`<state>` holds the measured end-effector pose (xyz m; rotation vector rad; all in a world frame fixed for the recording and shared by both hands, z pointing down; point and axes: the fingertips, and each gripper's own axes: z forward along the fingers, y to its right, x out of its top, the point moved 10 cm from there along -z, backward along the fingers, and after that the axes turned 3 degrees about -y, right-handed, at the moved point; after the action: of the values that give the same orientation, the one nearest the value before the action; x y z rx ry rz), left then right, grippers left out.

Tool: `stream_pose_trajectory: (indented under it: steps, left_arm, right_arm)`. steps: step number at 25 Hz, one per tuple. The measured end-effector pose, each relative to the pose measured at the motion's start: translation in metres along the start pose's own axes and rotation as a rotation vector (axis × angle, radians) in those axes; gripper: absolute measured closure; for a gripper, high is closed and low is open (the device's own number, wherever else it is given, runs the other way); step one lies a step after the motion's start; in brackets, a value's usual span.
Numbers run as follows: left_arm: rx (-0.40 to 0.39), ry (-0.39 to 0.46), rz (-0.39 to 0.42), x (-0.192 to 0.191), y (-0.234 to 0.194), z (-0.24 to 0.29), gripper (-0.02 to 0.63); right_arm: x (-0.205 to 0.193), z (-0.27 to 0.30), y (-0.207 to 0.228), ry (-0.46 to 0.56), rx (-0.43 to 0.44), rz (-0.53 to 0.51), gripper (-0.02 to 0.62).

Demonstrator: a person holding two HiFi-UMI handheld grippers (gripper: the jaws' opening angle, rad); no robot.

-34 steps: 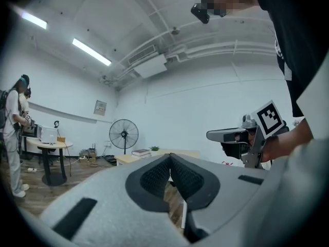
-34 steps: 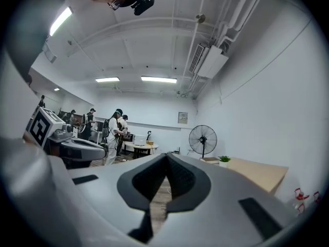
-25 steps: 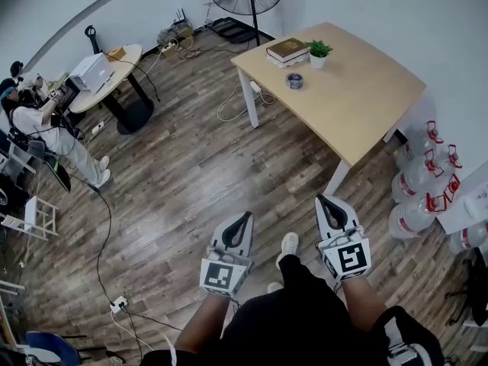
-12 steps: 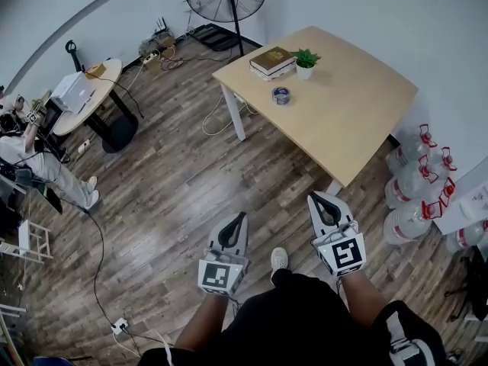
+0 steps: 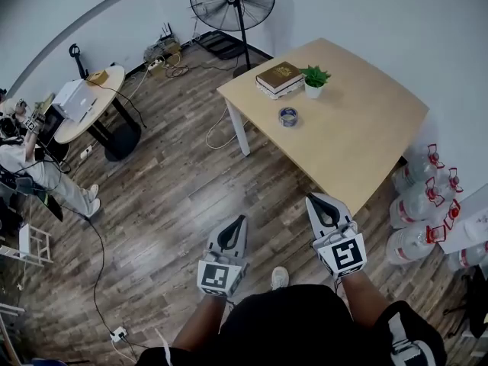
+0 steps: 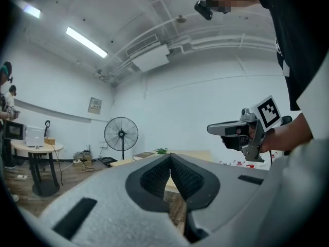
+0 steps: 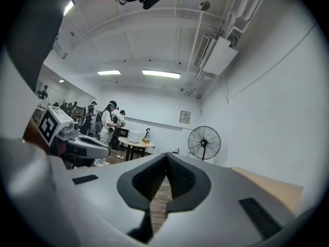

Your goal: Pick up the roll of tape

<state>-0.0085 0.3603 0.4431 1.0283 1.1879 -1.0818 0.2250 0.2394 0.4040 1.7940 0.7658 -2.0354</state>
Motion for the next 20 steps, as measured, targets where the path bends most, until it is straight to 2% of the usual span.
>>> stream_pose_trajectory:
  steps: [4,7,12,20]
  left_arm:
    - [0.012,-0.017,0.003,-0.003,-0.011,0.018,0.601]
    - [0.013,-0.008,0.001,-0.002,-0.02,0.034,0.601]
    - [-0.006,-0.009,-0.002,-0.007,-0.042,0.069,0.6]
    - [-0.039,-0.04,-0.019,0.006,-0.107,0.14,0.601]
  right_arm:
    - [-0.002,0.019,0.012,-0.003,0.016,-0.005,0.6]
    - [-0.003,0.035,0.022,0.008,0.042,-0.048,0.6]
    - [-0.009,0.068,0.038,0.004,0.071,-0.075,0.6]
    - [-0.008,0.153,0.071,-0.04,0.028,-0.056,0.6]
